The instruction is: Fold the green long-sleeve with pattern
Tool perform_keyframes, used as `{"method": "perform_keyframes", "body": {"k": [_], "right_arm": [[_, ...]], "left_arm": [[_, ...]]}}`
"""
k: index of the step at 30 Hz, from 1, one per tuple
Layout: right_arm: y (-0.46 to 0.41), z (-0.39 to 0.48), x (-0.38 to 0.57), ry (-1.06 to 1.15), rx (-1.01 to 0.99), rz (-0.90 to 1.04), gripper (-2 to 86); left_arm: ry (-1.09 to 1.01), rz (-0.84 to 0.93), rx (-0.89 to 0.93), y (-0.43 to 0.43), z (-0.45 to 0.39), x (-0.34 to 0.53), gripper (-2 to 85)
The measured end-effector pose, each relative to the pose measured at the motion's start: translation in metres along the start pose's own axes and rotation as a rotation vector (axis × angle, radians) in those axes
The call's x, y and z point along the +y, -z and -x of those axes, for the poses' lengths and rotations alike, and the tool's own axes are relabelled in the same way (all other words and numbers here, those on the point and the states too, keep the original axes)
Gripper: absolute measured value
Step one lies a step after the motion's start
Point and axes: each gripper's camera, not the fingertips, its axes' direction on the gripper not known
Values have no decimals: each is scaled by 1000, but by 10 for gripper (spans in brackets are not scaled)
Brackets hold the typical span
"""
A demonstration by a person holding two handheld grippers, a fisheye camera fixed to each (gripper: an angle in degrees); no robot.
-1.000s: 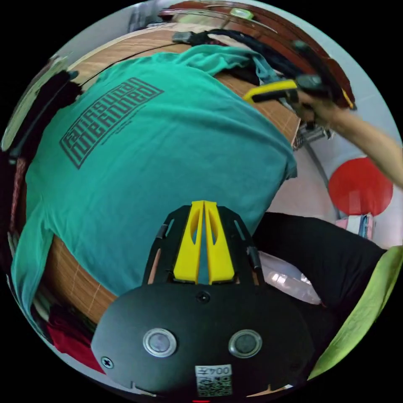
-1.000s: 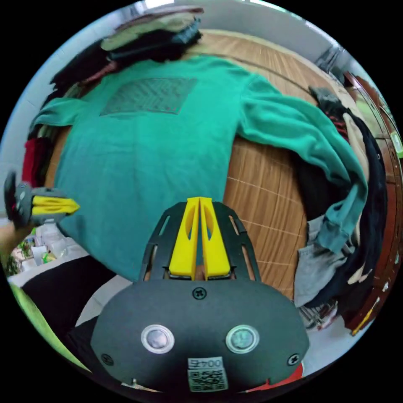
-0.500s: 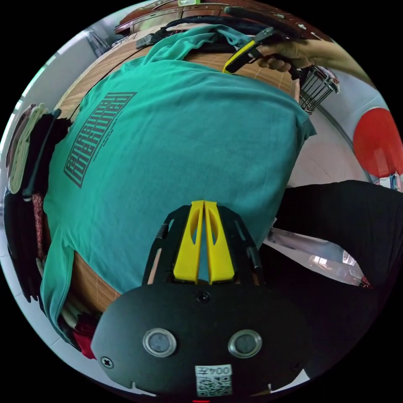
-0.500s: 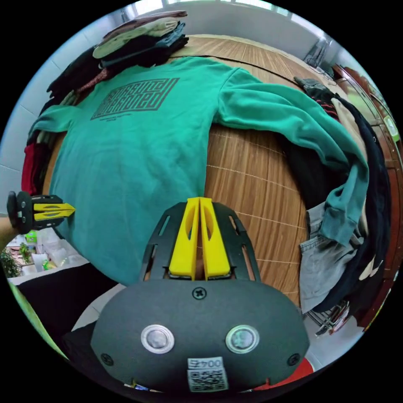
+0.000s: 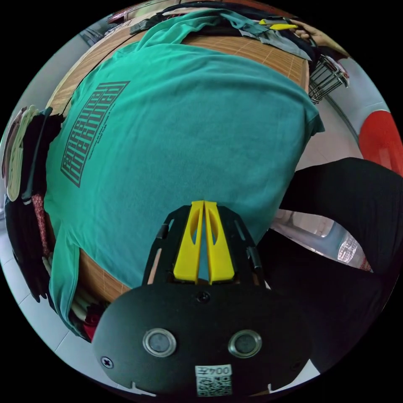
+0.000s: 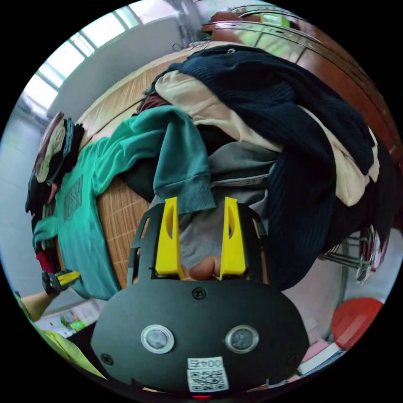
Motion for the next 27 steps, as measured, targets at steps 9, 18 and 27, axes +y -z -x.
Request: {"method": "perform_keyframes", "body": {"k": [9,18,27], "right_arm": [[35,-33,-32,116,-81,138,31],[176,-53,-92,149,-497,106,25],[227,8,-108,362,-502,203,24]], "left_arm": [[153,172,129,-45,33,-37,7],[273,-168,364,39,52,-73,111],[70,-473,270,156,36,-249,219]]}}
